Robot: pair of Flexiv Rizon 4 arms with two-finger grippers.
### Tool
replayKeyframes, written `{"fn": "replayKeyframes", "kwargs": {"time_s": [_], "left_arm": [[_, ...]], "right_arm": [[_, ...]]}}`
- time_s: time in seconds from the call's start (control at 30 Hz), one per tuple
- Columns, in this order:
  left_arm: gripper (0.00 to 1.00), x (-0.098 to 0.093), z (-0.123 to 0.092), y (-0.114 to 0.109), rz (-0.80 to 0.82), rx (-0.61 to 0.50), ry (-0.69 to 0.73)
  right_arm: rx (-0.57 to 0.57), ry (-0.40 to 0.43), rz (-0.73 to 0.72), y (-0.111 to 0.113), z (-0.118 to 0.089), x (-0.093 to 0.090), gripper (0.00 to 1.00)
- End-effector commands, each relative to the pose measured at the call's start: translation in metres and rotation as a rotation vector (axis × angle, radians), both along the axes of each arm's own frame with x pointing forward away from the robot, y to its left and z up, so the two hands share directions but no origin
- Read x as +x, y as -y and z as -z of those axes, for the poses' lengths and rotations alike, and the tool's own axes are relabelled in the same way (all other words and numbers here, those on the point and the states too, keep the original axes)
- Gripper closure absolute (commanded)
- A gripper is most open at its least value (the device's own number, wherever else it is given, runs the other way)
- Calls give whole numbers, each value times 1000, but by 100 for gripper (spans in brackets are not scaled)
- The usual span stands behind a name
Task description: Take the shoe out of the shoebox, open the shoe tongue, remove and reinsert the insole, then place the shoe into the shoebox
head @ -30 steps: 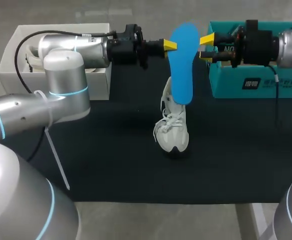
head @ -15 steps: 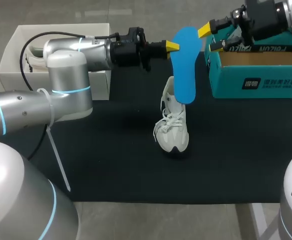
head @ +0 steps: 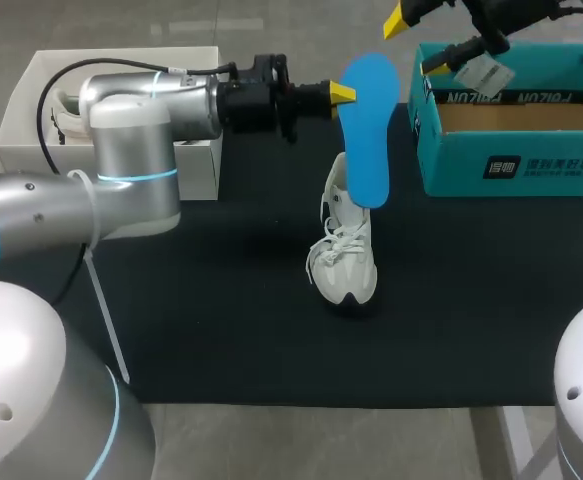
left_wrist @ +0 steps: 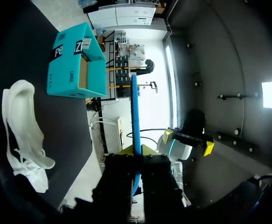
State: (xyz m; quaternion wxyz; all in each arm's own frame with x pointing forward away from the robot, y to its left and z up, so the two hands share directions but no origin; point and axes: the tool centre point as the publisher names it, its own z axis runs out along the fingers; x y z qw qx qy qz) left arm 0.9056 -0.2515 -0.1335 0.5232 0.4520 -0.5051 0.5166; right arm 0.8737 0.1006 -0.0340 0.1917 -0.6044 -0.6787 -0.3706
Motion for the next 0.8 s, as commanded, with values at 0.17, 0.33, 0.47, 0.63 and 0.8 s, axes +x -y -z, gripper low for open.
{"fn": "replayKeyframes", "kwargs": {"time_s": [0.17, 0.33, 0.47, 0.63, 0.8], "left_arm": [[100, 6, 0, -4, -10, 27, -13], [100, 9, 1, -3, -13, 18, -21], [100, 10, 2, -4, -12, 20, -25], [100, 12, 2, -5, -4, 17, -37], [100, 12, 4, -5, 2, 19, -39]], "right_arm": [[-669, -115, 318, -9, -6, 3, 0], [-772, -128, 337, -15, -4, 1, 0], [-884, -111, 335, -21, -5, -2, 0], [-1034, -62, 277, -25, -7, 0, 0], [-1023, -67, 247, -27, -5, 4, 0]]}}
